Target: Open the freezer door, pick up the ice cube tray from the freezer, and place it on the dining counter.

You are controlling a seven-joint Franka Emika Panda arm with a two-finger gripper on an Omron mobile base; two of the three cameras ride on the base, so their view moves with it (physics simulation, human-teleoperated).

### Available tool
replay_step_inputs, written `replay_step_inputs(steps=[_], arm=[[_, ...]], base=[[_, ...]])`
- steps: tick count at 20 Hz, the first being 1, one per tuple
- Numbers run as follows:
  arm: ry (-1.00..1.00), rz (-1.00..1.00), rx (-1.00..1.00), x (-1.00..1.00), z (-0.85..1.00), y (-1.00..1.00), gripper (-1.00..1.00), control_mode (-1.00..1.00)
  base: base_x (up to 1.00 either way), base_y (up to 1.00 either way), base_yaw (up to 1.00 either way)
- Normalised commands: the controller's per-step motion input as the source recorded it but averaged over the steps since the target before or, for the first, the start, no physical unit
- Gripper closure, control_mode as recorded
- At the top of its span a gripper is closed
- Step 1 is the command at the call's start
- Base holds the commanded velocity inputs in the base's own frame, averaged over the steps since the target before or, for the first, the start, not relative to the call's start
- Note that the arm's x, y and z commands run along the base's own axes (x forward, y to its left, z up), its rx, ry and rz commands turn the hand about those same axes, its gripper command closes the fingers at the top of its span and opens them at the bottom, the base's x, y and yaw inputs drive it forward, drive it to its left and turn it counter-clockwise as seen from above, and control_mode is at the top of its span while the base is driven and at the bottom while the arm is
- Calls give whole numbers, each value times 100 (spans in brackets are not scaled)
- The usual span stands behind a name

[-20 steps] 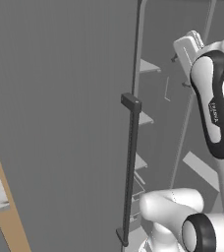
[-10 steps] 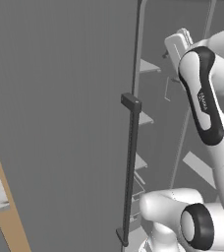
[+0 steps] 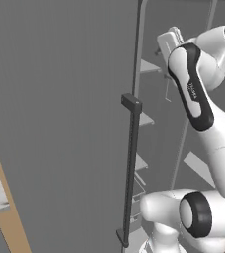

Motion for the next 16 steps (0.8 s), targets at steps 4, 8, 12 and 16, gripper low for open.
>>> replay_step_inputs(steps=[4, 8, 12, 16], arm=[[0, 0, 2, 42, 0, 0, -100, -100], [0, 0, 2, 44, -2, 0, -100, -100], [0, 0, 2, 39, -6, 0, -100, -100], [2, 0, 3, 33, -8, 0, -100, -100]], base=[[0, 0, 0], [0, 0, 0], [0, 0, 0], [0, 0, 0]])
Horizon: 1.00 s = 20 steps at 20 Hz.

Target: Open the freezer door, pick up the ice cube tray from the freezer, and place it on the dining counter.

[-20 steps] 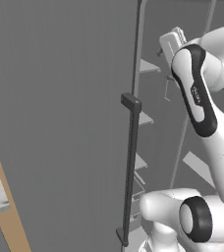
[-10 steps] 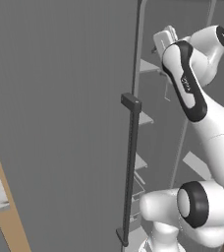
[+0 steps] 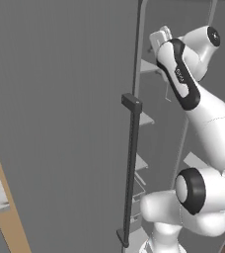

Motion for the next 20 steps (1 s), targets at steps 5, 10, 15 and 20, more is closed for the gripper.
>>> replay_step_inputs(steps=[5, 10, 15, 20], arm=[[3, 0, 2, 35, -7, 2, -100, -100], [1, 0, 1, 39, -1, 3, -100, -100], [1, 0, 0, 41, 0, 5, -100, -100], [1, 0, 0, 41, -1, 5, -100, -100]], base=[[0, 0, 0], [0, 0, 0], [0, 0, 0], [0, 0, 0]])
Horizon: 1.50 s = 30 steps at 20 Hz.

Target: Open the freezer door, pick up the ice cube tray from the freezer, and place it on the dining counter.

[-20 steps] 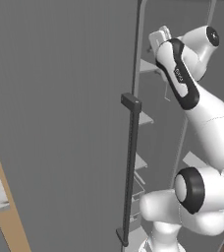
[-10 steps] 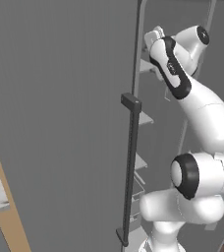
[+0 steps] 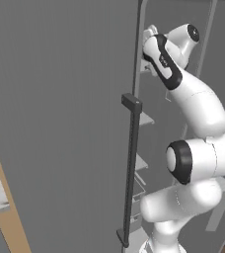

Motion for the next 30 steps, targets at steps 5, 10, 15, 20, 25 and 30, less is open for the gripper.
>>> replay_step_inputs(steps=[5, 10, 15, 20, 25, 30], arm=[[3, 0, 0, 40, 0, 6, -100, -100], [5, 0, 0, 37, 0, 6, -100, -100], [6, 0, 0, 35, 0, 2, -100, -100], [7, 0, 0, 25, -2, 1, -100, -100], [4, 1, 0, 16, -13, 4, -100, -100], [3, 1, 0, 16, -15, 4, -100, -100]], base=[[0, 0, 0], [0, 0, 0], [0, 0, 0], [0, 0, 0], [0, 0, 0], [0, 0, 0]])
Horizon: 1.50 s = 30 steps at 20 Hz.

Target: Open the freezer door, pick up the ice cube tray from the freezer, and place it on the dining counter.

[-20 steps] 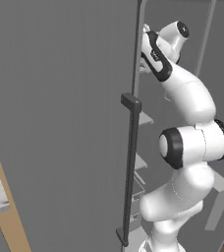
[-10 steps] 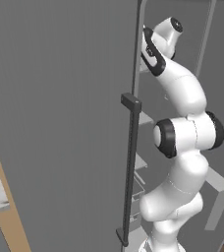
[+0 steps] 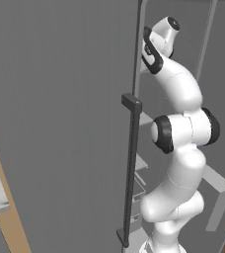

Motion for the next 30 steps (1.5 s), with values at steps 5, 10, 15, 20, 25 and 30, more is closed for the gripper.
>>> replay_step_inputs(steps=[5, 10, 15, 20, 25, 30], arm=[[1, 1, 0, 18, -19, 6, -100, -100], [0, 0, 0, 20, -17, 7, -100, -100], [0, 0, 0, 18, -10, 6, -100, -100], [0, 0, 0, 0, 0, 0, -100, -100], [0, 0, 0, 0, 0, 0, -100, -100], [0, 0, 0, 0, 0, 0, 100, -100]], base=[[0, 0, 0], [0, 0, 0], [0, 0, 0], [0, 0, 0], [0, 0, 0], [0, 0, 0]])
